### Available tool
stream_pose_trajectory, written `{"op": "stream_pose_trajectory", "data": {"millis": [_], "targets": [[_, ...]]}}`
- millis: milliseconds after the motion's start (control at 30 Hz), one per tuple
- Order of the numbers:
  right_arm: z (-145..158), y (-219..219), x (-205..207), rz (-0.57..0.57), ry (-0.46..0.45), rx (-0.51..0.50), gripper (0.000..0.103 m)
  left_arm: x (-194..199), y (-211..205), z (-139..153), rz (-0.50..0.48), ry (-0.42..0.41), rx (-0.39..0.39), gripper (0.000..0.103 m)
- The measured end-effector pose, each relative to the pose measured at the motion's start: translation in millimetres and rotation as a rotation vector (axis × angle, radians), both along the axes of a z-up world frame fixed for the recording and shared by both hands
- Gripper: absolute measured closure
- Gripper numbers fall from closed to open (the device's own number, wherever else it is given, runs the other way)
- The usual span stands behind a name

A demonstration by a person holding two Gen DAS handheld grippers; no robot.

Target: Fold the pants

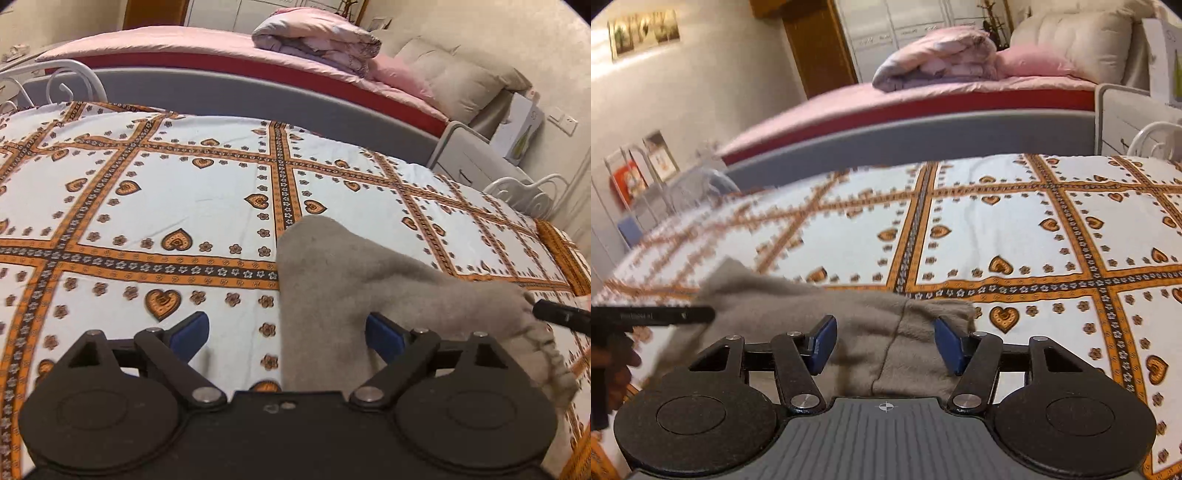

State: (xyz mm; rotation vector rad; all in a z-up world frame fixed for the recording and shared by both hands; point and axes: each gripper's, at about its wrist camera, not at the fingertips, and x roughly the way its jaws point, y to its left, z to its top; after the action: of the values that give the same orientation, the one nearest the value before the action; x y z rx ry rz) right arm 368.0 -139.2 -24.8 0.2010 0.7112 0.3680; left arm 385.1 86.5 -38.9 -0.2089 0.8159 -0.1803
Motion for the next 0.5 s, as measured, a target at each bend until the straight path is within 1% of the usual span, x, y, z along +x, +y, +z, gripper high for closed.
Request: {"op": "stream_pose_trajectory", "data": {"millis": [33,100,133,200,233,300,367,433,500], "targets": [[2,-6,-2,-0.006,-0.002,0.021,0.043,-4,2,2,0.001,-0.001,-0.008,0.018],[1,-17,-7,-0.024,0.033,0.054,0.043,-15,7,2,0.001,0.013,-0.023,0.018],[-1,-23,-9,-0.031,0.053,0.083,0.043,-20,8,2,0.003,0.017,-0.018,0.018],[-2,-31,-14,-0.049,0.083,0.107,0.043,-29,11,2,0.006,0.023,-0.005,0.019],[-3,-34,-17,-0.056,0.098,0.114,0.043,-34,13,2,0.011,0.027,-0.013,0.019],[-8,-42,-27,-0.061,0.136,0.161,0.041,-42,18,2,0.011,0.045,-0.051,0.019],[-14,-49,-37,-0.068,0.18,0.206,0.032,-47,21,-2,0.001,0.068,-0.087,0.019],[-18,-52,-45,-0.077,0.197,0.209,0.031,-49,23,-8,-0.01,0.091,-0.111,0.018],[-22,-57,-51,-0.095,0.208,0.224,0.031,-51,23,-13,-0.018,0.101,-0.114,0.018]]}}
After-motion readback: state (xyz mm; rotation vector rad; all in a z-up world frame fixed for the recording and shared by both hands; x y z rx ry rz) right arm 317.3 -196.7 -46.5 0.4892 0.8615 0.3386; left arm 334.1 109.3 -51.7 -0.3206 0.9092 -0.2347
